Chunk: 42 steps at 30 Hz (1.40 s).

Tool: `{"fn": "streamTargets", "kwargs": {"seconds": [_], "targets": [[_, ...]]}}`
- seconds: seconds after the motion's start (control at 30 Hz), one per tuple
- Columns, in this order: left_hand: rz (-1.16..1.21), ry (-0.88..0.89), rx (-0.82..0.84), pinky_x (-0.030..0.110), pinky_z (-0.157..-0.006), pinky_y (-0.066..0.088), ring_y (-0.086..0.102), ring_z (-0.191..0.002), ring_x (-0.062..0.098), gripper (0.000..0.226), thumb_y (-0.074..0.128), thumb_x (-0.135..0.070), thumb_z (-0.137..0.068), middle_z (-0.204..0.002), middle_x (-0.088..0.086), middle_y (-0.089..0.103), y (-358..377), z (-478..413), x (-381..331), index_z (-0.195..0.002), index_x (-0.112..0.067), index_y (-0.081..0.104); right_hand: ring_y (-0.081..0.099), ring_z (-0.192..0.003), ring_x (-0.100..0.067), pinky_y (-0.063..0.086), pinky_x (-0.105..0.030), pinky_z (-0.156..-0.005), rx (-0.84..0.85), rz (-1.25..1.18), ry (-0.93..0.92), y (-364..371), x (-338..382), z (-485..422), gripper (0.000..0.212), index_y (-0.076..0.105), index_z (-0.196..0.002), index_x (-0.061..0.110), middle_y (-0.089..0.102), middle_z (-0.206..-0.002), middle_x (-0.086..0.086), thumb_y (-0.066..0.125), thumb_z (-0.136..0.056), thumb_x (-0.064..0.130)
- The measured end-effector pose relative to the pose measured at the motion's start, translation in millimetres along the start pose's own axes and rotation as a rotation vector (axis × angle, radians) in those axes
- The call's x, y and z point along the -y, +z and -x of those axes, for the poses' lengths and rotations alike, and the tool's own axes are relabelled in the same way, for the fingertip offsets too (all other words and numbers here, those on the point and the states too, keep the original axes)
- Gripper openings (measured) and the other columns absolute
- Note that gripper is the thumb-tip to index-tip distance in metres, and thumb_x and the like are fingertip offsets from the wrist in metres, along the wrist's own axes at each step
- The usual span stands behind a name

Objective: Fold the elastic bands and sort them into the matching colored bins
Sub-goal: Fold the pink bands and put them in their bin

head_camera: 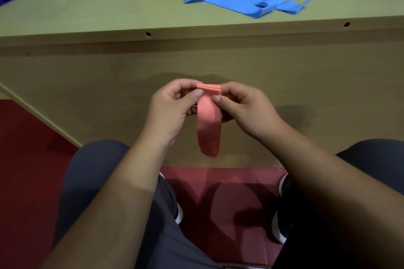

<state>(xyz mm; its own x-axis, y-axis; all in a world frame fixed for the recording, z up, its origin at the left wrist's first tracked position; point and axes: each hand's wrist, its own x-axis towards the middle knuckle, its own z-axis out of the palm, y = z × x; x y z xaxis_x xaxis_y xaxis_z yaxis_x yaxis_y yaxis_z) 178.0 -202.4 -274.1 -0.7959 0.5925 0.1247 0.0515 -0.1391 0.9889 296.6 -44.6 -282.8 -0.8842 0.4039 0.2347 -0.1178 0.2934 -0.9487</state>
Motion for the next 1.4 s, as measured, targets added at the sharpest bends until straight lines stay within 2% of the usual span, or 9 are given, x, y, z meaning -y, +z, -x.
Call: {"fn": "streamTargets", "kwargs": {"seconds": [0.13,0.23,0.47,0.63,0.83,0.97,1.07,1.2,1.4], "targets": [[-0.012,0.009,0.034,0.048,-0.088,0.058,0.071,-0.098,0.028,0.019,0.075,-0.008,-0.096,-0.111,0.021,0.075,-0.3,2.3,0.2,-0.115,-0.008,0.076,0.074,-0.072,-0.028,0.065,-0.043,-0.067,-0.038,0.067,0.001,-0.5,-1.5,0.7,0.009,0.079,-0.106,0.018,0.075,-0.085,-0.016,0.072,-0.102,0.015],[-0.067,0.05,0.037,0.043,-0.082,0.057,0.07,-0.093,0.022,0.015,0.077,-0.013,-0.096,-0.105,0.015,0.077,2.2,5.0,0.6,-0.111,-0.01,0.077,0.076,-0.075,-0.038,0.066,-0.046,-0.066,-0.044,0.084,0.033,-0.7,-0.4,1.2,0.009,0.079,-0.103,0.018,0.076,-0.082,-0.012,0.072,-0.101,0.014],[-0.156,0.106,0.048,0.038,-0.081,0.06,0.07,-0.092,0.018,0.008,0.078,-0.012,-0.094,-0.103,0.015,0.076,4.5,5.7,1.8,-0.102,-0.011,0.079,0.062,-0.058,-0.023,0.061,-0.054,-0.062,-0.04,0.029,0.134,-1.0,1.4,-0.9,0.009,0.075,-0.095,0.005,0.064,-0.066,-0.007,0.071,-0.1,0.01],[-0.174,0.09,0.039,0.055,-0.09,0.06,0.068,-0.092,0.02,0.012,0.08,-0.009,-0.091,-0.102,0.018,0.075,4.9,6.6,3.0,-0.103,-0.014,0.081,0.06,-0.064,-0.026,0.061,-0.05,-0.068,0.013,-0.051,0.204,-0.3,3.9,-0.4,0.015,0.072,-0.1,-0.003,0.06,-0.07,-0.01,0.068,-0.103,0.011],[-0.156,0.073,0.015,0.051,-0.087,0.059,0.069,-0.091,0.021,0.013,0.081,-0.008,-0.089,-0.097,0.012,0.077,3.9,7.9,5.4,-0.099,-0.018,0.082,0.065,-0.072,-0.023,0.062,-0.04,-0.065,0.103,-0.054,0.205,-1.7,6.6,3.5,0.03,0.07,-0.106,-0.001,0.064,-0.081,-0.017,0.071,-0.103,0.029],[-0.117,0.059,0.039,0.049,-0.093,0.06,0.076,-0.101,0.031,0.013,0.08,-0.005,-0.09,-0.101,0.014,0.079,5.0,11.1,1.6,-0.102,-0.009,0.081,0.064,-0.066,-0.02,0.062,-0.044,-0.067,0.061,-0.06,0.192,-1.4,7.3,4.0,0.037,0.074,-0.095,0.005,0.066,-0.073,-0.009,0.065,-0.106,0.039],[-0.112,0.052,0.068,0.047,-0.095,0.062,0.076,-0.104,0.031,0.013,0.08,-0.004,-0.09,-0.104,0.014,0.079,3.9,12.1,-1.0,-0.103,-0.006,0.08,0.065,-0.065,-0.023,0.061,-0.047,-0.069,0.037,-0.06,0.19,-1.4,6.3,3.4,0.038,0.075,-0.095,0.003,0.068,-0.075,-0.015,0.064,-0.107,0.038],[-0.057,0.016,0.083,0.041,-0.092,0.06,0.075,-0.104,0.028,0.017,0.081,-0.009,-0.091,-0.109,0.017,0.079,0.8,10.7,-1.1,-0.106,-0.005,0.079,0.063,-0.063,-0.021,0.058,-0.038,-0.064,0.038,-0.069,0.181,-1.6,6.6,2.7,0.035,0.074,-0.098,0.0,0.066,-0.073,-0.013,0.066,-0.106,0.034],[0.027,-0.102,0.053,0.047,-0.095,0.056,0.074,-0.099,0.03,0.013,0.079,-0.012,-0.093,-0.107,0.02,0.078,4.4,10.3,2.6,-0.106,-0.01,0.079,0.06,-0.063,-0.019,0.054,-0.03,-0.059,0.031,-0.07,0.158,-2.8,6.3,2.4,0.03,0.072,-0.101,-0.005,0.065,-0.076,-0.015,0.069,-0.105,0.025]]}}
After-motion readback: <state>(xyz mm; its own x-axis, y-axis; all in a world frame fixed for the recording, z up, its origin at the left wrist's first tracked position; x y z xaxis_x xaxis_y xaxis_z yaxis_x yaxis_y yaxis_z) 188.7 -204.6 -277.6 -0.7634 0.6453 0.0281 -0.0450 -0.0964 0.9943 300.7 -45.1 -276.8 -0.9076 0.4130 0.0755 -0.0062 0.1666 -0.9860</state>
